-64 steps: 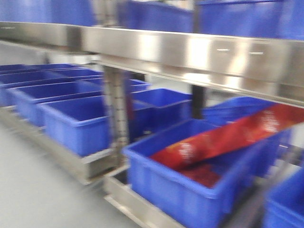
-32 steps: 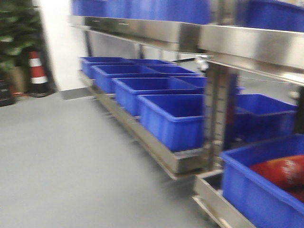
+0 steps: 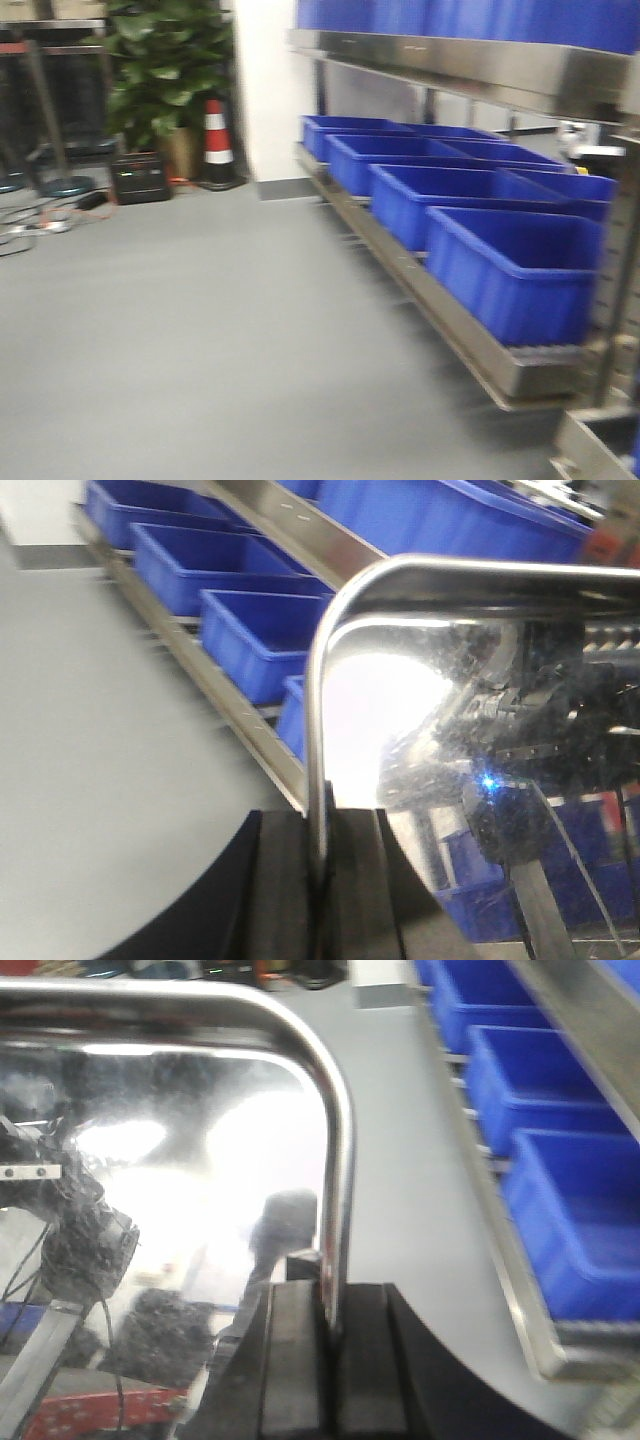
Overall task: Stack silver trays without gaps
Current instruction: 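Carry the tray with both grippers while the base turns away from the shelf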
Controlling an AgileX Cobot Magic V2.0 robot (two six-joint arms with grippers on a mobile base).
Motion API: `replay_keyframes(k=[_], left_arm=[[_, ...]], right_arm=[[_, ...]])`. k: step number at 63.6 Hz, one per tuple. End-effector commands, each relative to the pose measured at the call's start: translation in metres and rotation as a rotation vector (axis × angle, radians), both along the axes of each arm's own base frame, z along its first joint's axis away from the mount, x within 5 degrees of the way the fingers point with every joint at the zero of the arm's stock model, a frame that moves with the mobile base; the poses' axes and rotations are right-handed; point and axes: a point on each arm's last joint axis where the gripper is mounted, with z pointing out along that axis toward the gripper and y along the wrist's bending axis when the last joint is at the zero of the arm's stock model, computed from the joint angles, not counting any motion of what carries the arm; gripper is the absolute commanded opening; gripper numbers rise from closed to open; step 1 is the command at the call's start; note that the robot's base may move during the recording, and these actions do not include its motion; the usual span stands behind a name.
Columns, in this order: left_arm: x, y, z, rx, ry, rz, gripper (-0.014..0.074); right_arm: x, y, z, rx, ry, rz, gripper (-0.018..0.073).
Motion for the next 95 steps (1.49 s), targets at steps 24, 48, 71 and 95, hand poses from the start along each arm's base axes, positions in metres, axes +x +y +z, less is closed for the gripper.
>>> replay_keyframes(k=[24,48,71,95], left_arm=[[-0.0040,0.0001,0.0105,-0.050,-0.037,0.000,-0.0017],[-0.0040,0.0001,0.0105,-0.050,-0.037,0.000,-0.0017],[-0.0040,0.0001,0.0105,-0.050,-0.037,0.000,-0.0017],[-0.0040,0.0001,0.0105,-0.050,-0.037,0.000,-0.0017]], right_arm=[[-0.0008,0.0045,0.0092,0.030,-0.064,0.048,-0.0060],[-0.0008,0.0045,0.0092,0.030,-0.064,0.048,-0.0060],[-0.0008,0.0045,0.0092,0.030,-0.064,0.048,-0.0060],[-0.0007,0.0049,0.0096,0.033,-0.069,0.052,-0.0060]])
